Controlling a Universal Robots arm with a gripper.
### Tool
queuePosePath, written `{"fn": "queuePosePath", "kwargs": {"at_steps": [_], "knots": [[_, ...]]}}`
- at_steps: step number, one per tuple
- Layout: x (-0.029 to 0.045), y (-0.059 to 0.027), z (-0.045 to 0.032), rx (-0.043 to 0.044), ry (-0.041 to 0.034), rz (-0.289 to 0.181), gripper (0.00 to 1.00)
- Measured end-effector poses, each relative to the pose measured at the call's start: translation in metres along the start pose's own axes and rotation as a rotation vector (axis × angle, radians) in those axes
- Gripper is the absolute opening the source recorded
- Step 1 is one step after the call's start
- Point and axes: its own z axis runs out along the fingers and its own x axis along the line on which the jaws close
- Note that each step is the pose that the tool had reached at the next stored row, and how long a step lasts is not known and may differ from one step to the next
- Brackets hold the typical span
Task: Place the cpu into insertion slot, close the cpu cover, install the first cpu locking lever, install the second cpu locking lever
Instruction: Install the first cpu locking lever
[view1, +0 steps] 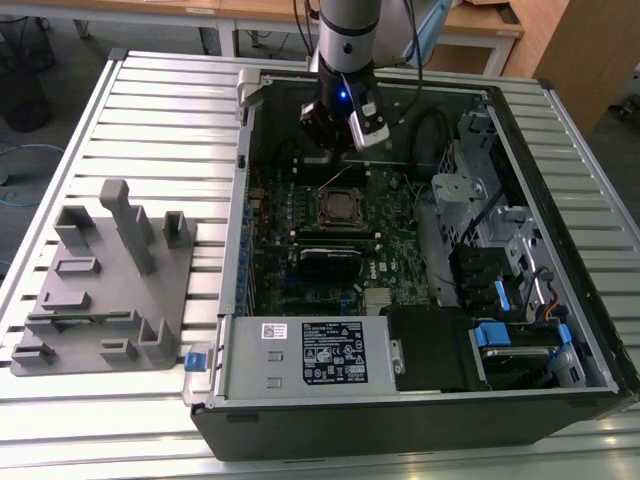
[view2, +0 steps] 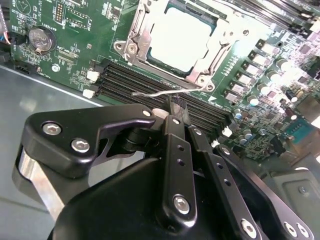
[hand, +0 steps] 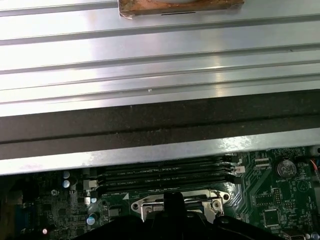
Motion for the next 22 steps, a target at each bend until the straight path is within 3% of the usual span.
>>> {"fn": "queuePosePath", "kwargs": {"at_steps": [16,22], "knots": [[-0.0006,0.0016,0.0063,-0.0001,0.0000,0.000,0.10],[-0.0002,0.0019,0.0125,-0.0002,-0.0001,0.000,0.10]]}}
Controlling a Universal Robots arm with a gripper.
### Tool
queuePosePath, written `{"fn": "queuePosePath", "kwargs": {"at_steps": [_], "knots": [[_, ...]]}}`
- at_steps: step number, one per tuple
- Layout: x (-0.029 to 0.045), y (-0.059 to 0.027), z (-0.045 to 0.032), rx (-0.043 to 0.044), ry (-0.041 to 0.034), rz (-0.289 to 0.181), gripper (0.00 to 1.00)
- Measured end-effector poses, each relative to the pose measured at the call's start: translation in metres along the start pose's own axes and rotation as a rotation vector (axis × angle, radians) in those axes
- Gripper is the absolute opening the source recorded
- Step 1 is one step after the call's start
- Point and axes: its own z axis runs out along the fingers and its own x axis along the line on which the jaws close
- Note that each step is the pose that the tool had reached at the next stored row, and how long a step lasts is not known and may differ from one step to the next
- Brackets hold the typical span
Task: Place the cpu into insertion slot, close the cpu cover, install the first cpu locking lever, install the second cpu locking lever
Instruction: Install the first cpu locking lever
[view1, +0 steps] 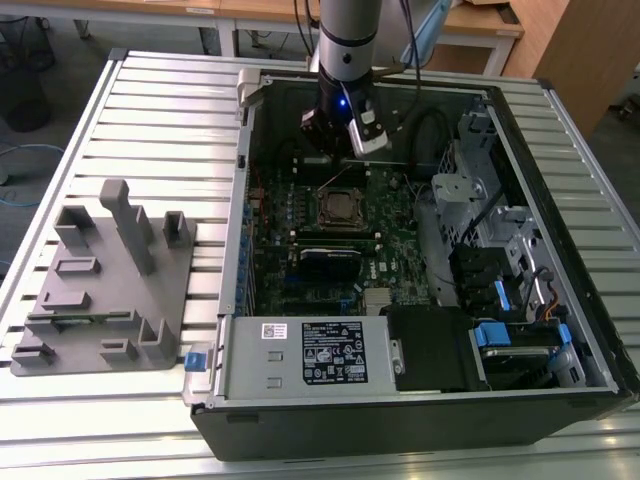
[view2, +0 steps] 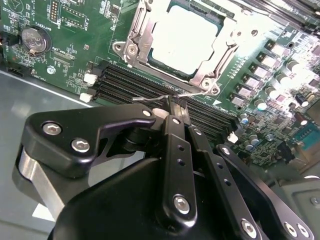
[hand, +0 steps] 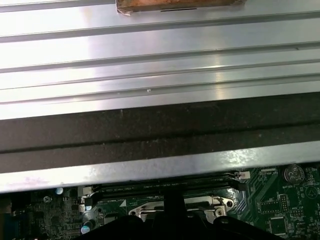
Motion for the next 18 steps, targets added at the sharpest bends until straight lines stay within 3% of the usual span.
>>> {"fn": "queuePosePath", "kwargs": {"at_steps": [18], "knots": [[-0.0073,0.0010,0.0080,0.0001,0.0000,0.000,0.10]]}}
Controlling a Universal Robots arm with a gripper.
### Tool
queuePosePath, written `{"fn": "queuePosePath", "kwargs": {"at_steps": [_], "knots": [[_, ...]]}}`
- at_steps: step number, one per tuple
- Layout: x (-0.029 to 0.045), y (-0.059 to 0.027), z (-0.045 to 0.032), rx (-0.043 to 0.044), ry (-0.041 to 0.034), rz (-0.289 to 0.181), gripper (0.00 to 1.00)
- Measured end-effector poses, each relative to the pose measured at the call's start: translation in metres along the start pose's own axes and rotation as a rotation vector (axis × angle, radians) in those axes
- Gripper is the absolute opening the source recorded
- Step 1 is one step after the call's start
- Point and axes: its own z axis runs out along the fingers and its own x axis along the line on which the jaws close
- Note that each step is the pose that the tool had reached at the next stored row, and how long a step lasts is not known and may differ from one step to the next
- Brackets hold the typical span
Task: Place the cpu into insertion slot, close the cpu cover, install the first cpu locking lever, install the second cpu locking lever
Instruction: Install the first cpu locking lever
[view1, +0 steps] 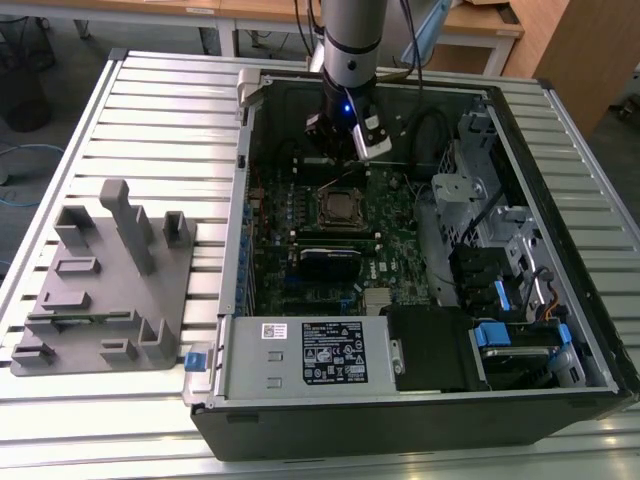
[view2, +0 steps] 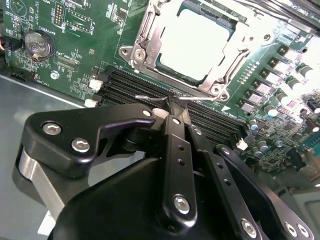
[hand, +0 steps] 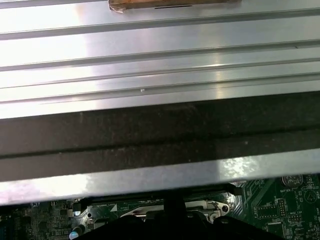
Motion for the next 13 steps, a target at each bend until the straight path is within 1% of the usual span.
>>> {"fn": "queuePosePath", "kwargs": {"at_steps": [6,13], "knots": [[-0.0063,0.0005,0.0031,0.0002,0.0001,0.000,0.10],[-0.0068,0.0015,0.0064,0.0002,0.0000,0.000,0.10]]}}
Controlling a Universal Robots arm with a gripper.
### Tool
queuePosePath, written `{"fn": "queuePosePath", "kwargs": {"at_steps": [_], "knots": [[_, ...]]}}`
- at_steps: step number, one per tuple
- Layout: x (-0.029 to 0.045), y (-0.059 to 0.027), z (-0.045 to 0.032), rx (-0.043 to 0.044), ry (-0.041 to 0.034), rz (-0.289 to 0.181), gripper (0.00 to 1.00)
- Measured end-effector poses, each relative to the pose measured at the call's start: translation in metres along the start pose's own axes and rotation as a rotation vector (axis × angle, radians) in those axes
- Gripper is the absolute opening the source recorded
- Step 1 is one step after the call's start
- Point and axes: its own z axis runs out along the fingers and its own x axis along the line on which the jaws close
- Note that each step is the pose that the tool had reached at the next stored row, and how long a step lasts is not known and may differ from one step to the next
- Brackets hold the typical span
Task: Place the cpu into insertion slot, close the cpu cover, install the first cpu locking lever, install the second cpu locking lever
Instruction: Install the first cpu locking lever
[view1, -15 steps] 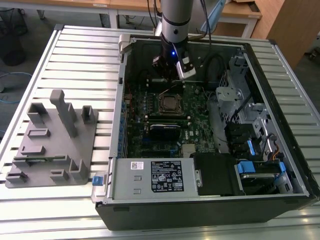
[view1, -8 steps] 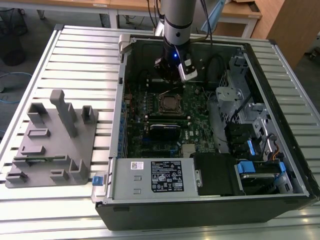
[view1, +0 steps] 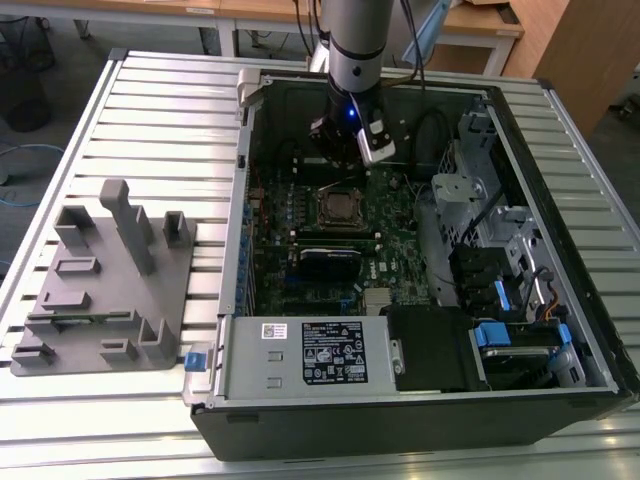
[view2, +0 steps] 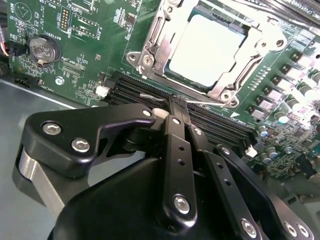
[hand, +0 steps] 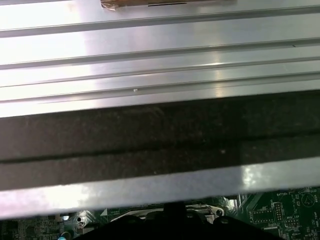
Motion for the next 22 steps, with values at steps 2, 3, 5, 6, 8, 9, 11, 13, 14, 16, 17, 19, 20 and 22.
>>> {"fn": "queuePosePath", "kwargs": {"at_steps": [2,3,5,6,8,9,11,13,14,16,17,19,20,22], "knots": [[0.0002,0.0012,0.0008,-0.0002,-0.0001,0.000,0.10],[0.0003,0.0019,0.0010,-0.0001,0.0000,0.000,0.10],[0.0005,0.0032,0.0014,0.0000,0.0000,0.000,0.10],[0.0005,0.0034,0.0014,-0.0001,-0.0001,0.000,0.10],[0.0005,0.0034,0.0015,-0.0002,-0.0001,0.000,0.10],[0.0005,0.0035,0.0016,-0.0002,-0.0001,0.000,0.10],[0.0005,0.0034,0.0022,-0.0002,-0.0002,0.000,0.10],[0.0006,0.0032,0.0034,0.0005,-0.0002,0.000,0.10],[0.0006,0.0031,0.0041,0.0006,-0.0002,0.000,0.10],[0.0006,0.0029,0.0058,0.0007,-0.0001,0.000,0.10],[0.0007,0.0028,0.0066,0.0007,-0.0001,0.000,0.10],[0.0007,0.0026,0.0077,0.0008,-0.0001,0.000,0.10],[0.0007,0.0025,0.0078,0.0010,-0.0001,0.000,0.10],[0.0007,0.0025,0.0079,0.0012,0.0000,0.000,0.10]]}}
